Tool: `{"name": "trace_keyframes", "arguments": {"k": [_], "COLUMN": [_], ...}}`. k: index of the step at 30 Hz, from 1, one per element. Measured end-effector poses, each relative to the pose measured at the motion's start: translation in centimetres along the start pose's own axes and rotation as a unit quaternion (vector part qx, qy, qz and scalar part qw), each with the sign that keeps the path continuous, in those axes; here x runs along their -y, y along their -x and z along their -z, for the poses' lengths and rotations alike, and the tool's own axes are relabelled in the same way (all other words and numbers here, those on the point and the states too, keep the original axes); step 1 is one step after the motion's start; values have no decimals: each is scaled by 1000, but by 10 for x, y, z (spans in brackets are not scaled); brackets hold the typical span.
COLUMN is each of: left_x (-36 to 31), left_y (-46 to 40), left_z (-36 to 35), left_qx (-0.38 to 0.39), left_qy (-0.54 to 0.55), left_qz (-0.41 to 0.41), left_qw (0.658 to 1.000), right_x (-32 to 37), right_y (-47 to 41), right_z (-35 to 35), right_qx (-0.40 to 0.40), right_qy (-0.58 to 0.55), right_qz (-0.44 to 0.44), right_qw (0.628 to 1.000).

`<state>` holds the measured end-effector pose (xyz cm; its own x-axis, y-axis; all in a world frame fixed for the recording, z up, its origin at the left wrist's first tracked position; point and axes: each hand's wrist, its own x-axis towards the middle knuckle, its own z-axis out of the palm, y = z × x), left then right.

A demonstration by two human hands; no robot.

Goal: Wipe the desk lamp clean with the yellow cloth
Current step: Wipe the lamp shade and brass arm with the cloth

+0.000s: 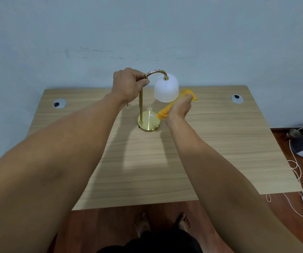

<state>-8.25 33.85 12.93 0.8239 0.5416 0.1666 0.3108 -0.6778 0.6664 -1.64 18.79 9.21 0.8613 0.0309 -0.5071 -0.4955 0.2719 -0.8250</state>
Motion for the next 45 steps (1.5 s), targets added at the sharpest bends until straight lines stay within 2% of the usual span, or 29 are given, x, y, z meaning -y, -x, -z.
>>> {"name": "trace_keyframes", "arguments": {"k": [2,5,7,9,12,14,18,20,21,23,25,26,28,31,33,35,37,40,42,43,45], "left_x": [0,0,-1,-2,-3,-2,1,1,1,1,1,1,1,2,3,3,3,4,5,5,6], "left_y": [-1,-1,1,2,2,1,-2,-2,-2,-2,-1,0,-1,-2,-2,-1,-2,-3,-3,-3,-3], "left_z": [0,0,1,2,2,2,2,2,2,2,1,1,1,1,0,0,0,-1,-2,-2,-3], "left_qx": [-1,-3,-1,1,4,6,8,9,9,8,6,5,5,4,5,4,2,4,4,3,1], "left_qy": [0,-1,2,5,3,2,1,-4,-6,-3,1,3,3,4,4,0,-3,-9,-6,-5,-2], "left_qz": [-1,-2,0,3,-1,-3,-4,-6,-7,-5,-5,-6,-7,-8,-13,-17,-17,-17,-20,-21,-24], "left_qw": [1000,1000,1000,1000,1000,1000,1000,1000,1000,1000,1000,1000,1000,1000,1000,1000,1000,1000,1000,1000,1000], "right_x": [-1,-15,-33,-50,-65,-69,-73,-71,-68,-56,-33,-23,-9,-14,-30,-41,-47,-35,-19,-10,8], "right_y": [6,13,10,1,-15,-19,-15,-10,-8,-7,-8,-9,-10,-8,-8,-6,-5,-13,-22,-25,-28], "right_z": [-6,-18,-18,-9,10,19,29,27,25,17,12,9,1,-9,-8,-3,0,1,5,3,-4], "right_qx": [-7,77,129,133,133,142,140,131,106,22,-75,-90,-63,43,100,102,67,-23,-61,-68,-54], "right_qy": [-13,70,209,321,376,377,345,300,274,202,89,43,23,162,231,245,232,153,78,34,23], "right_qz": [137,335,389,425,483,502,484,450,414,288,161,126,164,319,366,385,360,169,77,70,141], "right_qw": [990,936,888,836,780,765,792,831,861,936,980,987,984,933,896,884,901,973,992,995,988]}}
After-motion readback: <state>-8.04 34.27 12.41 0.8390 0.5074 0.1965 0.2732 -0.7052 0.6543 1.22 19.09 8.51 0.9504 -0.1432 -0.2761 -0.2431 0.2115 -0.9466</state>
